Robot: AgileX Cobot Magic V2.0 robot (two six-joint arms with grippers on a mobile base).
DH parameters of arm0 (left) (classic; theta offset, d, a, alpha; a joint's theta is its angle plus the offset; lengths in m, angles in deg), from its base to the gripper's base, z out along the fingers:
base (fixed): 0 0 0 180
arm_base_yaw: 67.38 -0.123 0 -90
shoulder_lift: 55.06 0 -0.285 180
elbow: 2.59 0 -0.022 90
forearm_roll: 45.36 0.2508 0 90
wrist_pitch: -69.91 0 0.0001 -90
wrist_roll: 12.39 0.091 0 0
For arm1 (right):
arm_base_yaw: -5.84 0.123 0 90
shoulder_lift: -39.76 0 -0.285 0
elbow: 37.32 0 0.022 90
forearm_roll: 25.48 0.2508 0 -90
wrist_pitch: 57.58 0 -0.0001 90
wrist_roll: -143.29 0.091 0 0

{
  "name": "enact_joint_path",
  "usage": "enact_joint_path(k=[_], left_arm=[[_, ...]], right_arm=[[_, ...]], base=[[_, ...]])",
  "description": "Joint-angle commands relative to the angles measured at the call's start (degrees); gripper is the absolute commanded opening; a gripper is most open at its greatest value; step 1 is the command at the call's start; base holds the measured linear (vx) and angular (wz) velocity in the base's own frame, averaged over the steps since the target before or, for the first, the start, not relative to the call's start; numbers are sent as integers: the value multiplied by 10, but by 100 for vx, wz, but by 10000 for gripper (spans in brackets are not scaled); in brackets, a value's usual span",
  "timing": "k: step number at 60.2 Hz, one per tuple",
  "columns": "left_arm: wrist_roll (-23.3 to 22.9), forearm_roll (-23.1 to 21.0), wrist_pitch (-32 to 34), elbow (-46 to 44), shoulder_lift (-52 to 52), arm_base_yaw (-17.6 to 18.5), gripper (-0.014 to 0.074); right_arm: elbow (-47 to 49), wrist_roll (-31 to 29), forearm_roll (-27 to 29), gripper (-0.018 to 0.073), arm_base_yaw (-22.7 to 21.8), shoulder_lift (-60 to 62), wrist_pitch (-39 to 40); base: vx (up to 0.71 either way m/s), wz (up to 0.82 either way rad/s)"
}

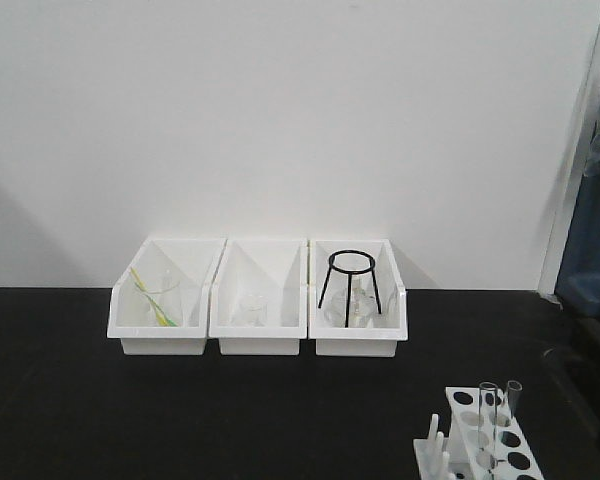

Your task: Flip and reinsert test tube from rack

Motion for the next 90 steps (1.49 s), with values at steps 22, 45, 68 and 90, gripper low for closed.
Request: enact_joint_path(k=[22, 45, 68, 90], left_arm=[[0, -2, 50, 1, 7, 4, -6], [0, -2, 50, 1, 7, 4, -6], [0, -2, 50, 1, 7, 4, -6], [0, -2, 50, 1, 7, 4, -6]], right_arm=[[-190, -24, -61, -15, -54, 267, -37], [-340, -23, -49, -12, -134, 434, -87], [-337, -23, -60, -12, -133, 430, -112], [-337, -23, -60, -12, -133, 430, -112]], base=[[0, 0], [0, 0], [0, 0], [0, 0]])
